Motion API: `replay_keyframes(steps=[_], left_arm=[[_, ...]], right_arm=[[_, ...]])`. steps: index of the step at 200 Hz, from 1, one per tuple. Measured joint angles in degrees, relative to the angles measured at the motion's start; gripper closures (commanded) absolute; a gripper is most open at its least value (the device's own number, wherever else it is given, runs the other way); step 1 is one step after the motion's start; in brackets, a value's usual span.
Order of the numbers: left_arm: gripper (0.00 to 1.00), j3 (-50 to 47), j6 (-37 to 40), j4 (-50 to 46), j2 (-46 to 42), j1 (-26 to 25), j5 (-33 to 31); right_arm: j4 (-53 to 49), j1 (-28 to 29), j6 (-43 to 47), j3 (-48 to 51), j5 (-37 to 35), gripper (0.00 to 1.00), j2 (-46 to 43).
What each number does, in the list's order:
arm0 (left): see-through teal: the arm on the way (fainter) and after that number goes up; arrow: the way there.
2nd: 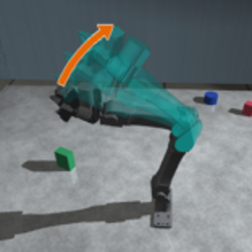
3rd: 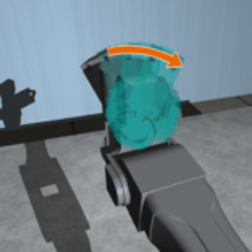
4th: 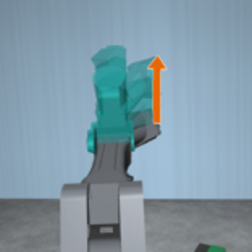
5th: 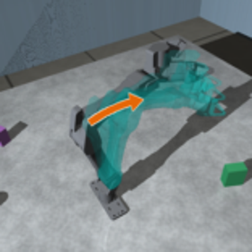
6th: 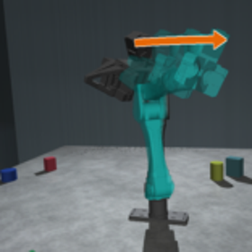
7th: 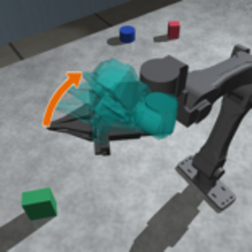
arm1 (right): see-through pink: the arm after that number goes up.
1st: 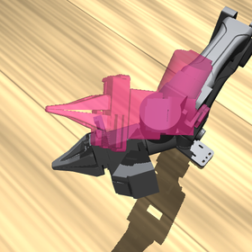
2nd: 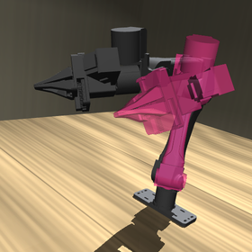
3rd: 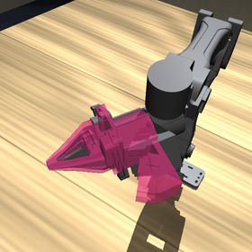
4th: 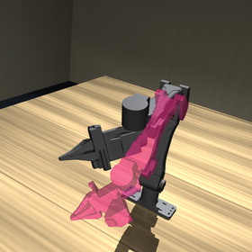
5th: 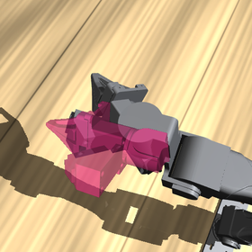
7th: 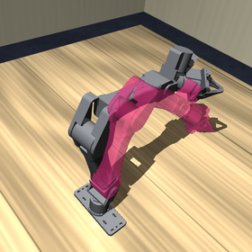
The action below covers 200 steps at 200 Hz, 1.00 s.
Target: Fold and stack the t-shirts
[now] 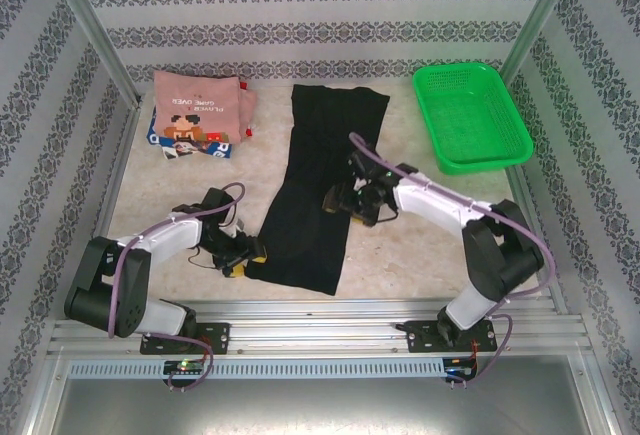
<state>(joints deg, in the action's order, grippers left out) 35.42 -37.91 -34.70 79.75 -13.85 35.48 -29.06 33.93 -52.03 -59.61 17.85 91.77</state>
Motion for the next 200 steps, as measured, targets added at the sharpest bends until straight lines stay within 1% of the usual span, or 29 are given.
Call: replay_keyframes(steps=[16, 35, 54, 70, 83, 100, 113, 132, 162, 200], left_arm=[[0.46, -1.42, -0.2, 1.14, -1.22, 0.11, 0.31], [0.5, -3.26, -0.39, 1.73, -4.11, 0.09, 0.02], [0.59, -5.7, -1.64, 1.25, -8.17, -0.26, -0.72], [0.67, -5.95, -1.92, 0.61, -9.05, -0.46, -1.27], [0.78, -6.05, -2.43, 0.7, -9.07, -0.63, -1.7], [0.82, -6.16, -3.17, 0.9, -9.31, -0.76, -2.03], [0.88, -6.16, -3.56, 1.2, -9.55, -0.76, -2.03], [0.94, -6.16, -4.66, 2.23, -10.19, -0.76, -1.22], [0.97, -6.14, -5.22, 3.34, -12.02, -0.79, 0.96], [0.98, -6.43, -5.25, 3.45, -16.55, -0.79, 2.93]], right_arm=[[1.7, 3.74, -2.38, 5.38, 1.33, 0.27, -3.08], [3.26, 4.94, -4.76, 10.84, 2.67, 0.27, -4.96], [3.98, 6.4, -6.14, 13.94, 2.84, 0.28, -5.97], [6.84, 8.22, -7.72, 16.44, 3.78, 0.29, -7.17], [10.16, 9.7, -9.4, 19.34, 4.68, 0.3, -8.09], [13.31, 11.34, -11.63, 22.6, 5.14, 0.3, -8.5], [14.75, 11.8, -13.25, 23.17, 4.7, 0.3, -9.6], [16.81, 14.51, -15.47, 23.43, 4.44, 0.31, -9.79], [19.21, 18.62, -18.71, 23.39, 3.19, 0.34, -8.15], [18.03, 22.12, -21.29, 22.47, -1.22, 0.36, -7.82]])
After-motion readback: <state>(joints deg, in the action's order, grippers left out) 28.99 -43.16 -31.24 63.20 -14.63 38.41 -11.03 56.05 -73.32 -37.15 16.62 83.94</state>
